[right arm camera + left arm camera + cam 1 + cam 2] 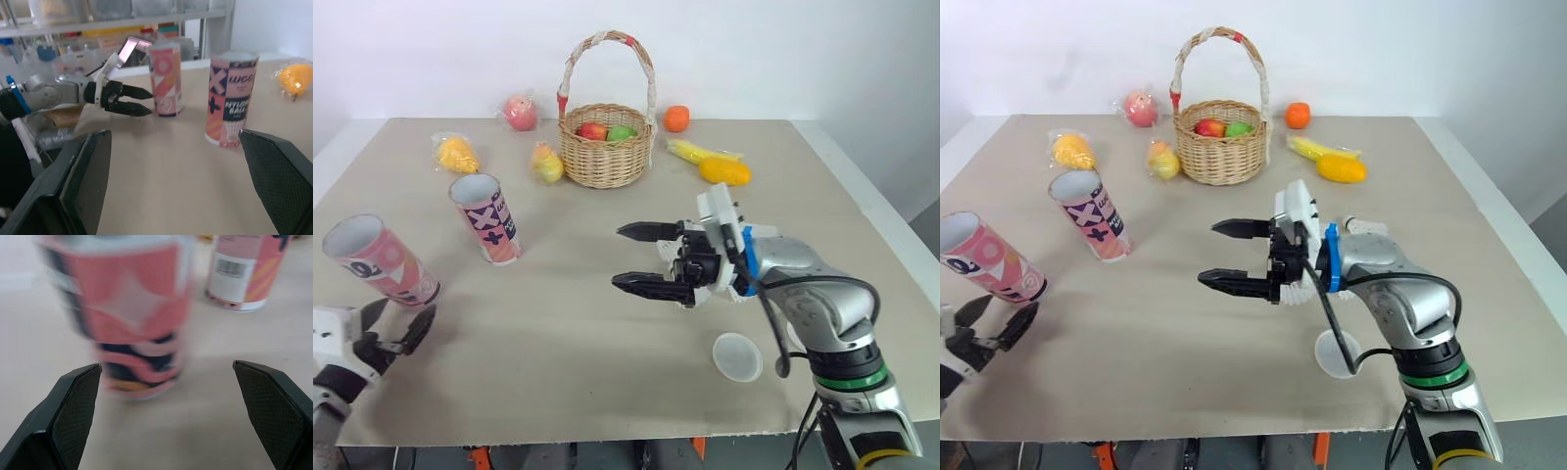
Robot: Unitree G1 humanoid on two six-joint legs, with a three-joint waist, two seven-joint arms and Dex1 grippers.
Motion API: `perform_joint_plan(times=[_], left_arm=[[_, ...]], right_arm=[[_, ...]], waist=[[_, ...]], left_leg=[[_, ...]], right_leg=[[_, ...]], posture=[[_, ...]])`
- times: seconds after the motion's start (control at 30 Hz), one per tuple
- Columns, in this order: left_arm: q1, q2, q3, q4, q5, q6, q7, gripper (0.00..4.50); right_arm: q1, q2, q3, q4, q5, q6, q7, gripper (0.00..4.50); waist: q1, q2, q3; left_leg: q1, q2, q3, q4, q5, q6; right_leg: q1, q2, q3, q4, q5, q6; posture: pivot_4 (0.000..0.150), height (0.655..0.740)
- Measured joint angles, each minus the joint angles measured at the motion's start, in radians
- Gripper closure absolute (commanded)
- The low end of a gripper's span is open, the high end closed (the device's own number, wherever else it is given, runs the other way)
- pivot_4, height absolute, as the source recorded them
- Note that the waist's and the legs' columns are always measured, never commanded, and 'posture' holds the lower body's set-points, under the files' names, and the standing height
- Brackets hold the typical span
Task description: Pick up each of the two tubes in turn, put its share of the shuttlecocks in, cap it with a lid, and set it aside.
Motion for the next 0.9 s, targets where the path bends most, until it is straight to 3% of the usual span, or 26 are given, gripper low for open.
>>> perform_joint_plan(times=[0.4, 0.9], left_arm=[[-0.159, -0.007, -0.037, 0.147, 0.002, -0.087, 0.144, 0.0], [-0.336, 0.039, -0.128, 0.437, 0.085, -0.283, 0.16, 0.0]], right_arm=[[-0.043, 0.087, 0.027, 0.046, -0.061, -0.041, -0.009, 0.06], [-0.043, 0.12, 0.04, 0.045, -0.092, -0.04, -0.044, 0.06]], waist=[[0.0, 0.0, 0.0], [-0.001, 0.0, 0.0]], left_leg=[[0.001, 0.007, 0.0, 0.0, 0.001, -0.001], [0.0, 0.007, 0.003, 0.0, 0.001, -0.001]], right_leg=[[0.0, 0.008, 0.0, 0.0, 0.003, -0.005], [-0.001, 0.007, 0.0, 0.0, 0.003, -0.005]], posture=[[0.15, 0.74], [0.15, 0.74]])
